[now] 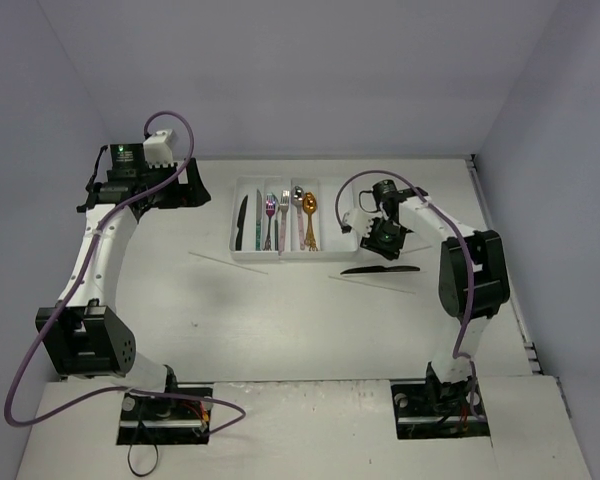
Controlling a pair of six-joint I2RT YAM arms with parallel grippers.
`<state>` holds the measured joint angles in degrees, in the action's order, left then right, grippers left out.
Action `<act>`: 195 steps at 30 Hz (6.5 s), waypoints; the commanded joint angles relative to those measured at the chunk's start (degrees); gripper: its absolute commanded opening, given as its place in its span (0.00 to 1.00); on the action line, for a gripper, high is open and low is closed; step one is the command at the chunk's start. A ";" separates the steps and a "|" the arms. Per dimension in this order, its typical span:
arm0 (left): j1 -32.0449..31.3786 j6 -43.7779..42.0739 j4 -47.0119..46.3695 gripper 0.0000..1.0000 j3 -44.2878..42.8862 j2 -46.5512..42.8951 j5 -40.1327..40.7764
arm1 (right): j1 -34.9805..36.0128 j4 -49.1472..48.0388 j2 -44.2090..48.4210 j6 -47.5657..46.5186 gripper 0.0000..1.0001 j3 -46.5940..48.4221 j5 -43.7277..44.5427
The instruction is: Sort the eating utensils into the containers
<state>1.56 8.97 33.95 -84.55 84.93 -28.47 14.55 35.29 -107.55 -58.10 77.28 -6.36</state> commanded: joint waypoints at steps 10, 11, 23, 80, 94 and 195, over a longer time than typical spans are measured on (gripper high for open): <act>0.02 -0.27 -3.45 0.87 -1.40 -2.05 -0.17 | 2.07 0.20 -0.02 0.34 0.36 -3.41 0.77; 0.02 -0.27 -3.45 0.87 -1.31 -2.13 -0.10 | 2.15 0.12 0.06 0.17 0.36 -3.82 1.01; 0.07 -0.06 -3.59 0.87 -0.75 -2.20 0.13 | 2.99 -2.24 -0.24 0.26 0.37 -6.49 1.97; 0.11 -0.01 -3.54 0.87 0.35 -2.23 -0.61 | 5.10 -5.32 0.19 -1.81 0.14 -14.06 2.36; 0.21 0.88 -5.90 0.87 2.13 -5.40 2.03 | 7.60 0.67 8.91 6.89 0.00 -10.05 -2.74; -0.80 -114.83 35.71 0.44 -10.99 30.99 0.21 | -13.53 -26.13 7.25 66.09 0.54 18.54 -30.38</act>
<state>1.30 -97.95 64.88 -90.94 114.73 -34.69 1.15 9.44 -106.63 11.43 97.70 -36.32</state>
